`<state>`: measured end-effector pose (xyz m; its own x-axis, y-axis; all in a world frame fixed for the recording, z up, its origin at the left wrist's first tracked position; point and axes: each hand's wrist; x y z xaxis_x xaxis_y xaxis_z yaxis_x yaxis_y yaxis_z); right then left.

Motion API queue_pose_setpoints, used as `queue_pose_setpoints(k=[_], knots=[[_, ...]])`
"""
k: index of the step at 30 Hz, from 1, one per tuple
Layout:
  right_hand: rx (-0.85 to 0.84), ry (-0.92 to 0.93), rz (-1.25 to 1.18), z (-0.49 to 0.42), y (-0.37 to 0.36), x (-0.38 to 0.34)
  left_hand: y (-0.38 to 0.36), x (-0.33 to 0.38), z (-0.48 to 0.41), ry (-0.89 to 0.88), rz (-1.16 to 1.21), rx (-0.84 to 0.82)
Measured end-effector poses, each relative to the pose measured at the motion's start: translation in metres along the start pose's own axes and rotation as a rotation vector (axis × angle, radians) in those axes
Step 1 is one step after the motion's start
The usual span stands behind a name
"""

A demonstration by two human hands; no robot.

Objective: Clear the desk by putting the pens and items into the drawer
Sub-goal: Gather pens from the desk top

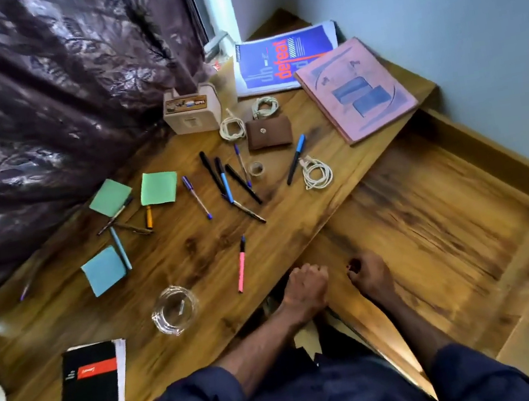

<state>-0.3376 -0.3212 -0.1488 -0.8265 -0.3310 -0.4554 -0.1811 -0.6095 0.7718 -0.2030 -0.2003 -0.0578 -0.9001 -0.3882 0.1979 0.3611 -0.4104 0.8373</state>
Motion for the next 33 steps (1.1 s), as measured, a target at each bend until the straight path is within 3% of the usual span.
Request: queue_pose_setpoints(k=[4, 15, 22, 26, 30, 33], knots=[[-0.012, 0.135, 0.001, -0.009, -0.016, -0.006, -0.005, -0.001, -0.007, 0.031, 0.003, -0.096], [-0.028, 0.229, -0.023, -0.029, -0.036, -0.015, -0.011, -0.008, -0.022, 0.215, 0.271, -0.035], [-0.008, 0.246, -0.104, -0.025, -0.031, -0.009, -0.016, -0.010, -0.021, 0.192, 0.312, -0.005], [0.130, 0.285, -0.201, -0.012, -0.020, -0.016, -0.016, -0.017, -0.012, 0.117, 0.337, 0.053], [0.337, 0.436, -0.280, 0.010, 0.003, -0.045, -0.011, -0.026, 0.012, 0.081, 0.466, 0.170], [0.393, 0.562, -0.300, 0.026, 0.009, -0.085, -0.002, -0.042, 0.039, 0.108, 0.538, 0.299]])
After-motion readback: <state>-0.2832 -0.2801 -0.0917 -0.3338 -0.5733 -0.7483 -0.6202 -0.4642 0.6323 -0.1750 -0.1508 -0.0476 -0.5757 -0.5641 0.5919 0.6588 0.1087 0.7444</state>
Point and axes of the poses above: each hand's wrist, its own z-axis away from the middle knuckle, its own y-axis out of the back of the hand, x = y × z, and after that the axes turned 2 degrees about y, right-handed
